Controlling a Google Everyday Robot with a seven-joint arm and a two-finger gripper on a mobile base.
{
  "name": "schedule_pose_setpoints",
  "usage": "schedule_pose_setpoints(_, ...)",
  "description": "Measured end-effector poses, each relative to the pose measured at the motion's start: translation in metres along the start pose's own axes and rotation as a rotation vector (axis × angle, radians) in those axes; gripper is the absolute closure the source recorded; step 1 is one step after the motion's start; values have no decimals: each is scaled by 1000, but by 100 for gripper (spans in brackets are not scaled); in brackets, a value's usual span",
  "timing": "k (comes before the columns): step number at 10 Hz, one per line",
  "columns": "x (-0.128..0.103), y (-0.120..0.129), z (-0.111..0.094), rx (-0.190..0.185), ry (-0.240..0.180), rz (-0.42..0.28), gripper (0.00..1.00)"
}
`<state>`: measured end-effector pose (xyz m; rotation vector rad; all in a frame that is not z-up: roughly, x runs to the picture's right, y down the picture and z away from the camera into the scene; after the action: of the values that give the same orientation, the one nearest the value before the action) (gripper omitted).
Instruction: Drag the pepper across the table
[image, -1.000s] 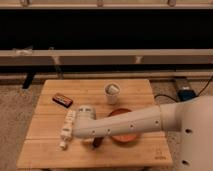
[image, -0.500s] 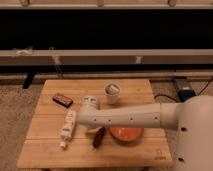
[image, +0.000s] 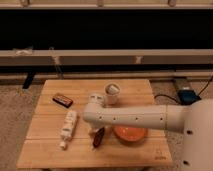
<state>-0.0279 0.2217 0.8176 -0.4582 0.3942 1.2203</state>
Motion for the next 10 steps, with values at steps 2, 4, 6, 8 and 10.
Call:
schedule_pose_setpoints(2, 2, -3, 3, 2, 13, 8, 21)
schedule_pose_setpoints(4, 3, -4, 5, 0, 17, 8, 38)
schedule_pose_setpoints(6, 4, -3, 6, -4, 21, 5, 56)
schedule_pose_setpoints(8, 5, -2, 6, -7, 26, 2, 74)
schedule_pose_setpoints(10, 6, -1, 4, -17, 22, -3, 100)
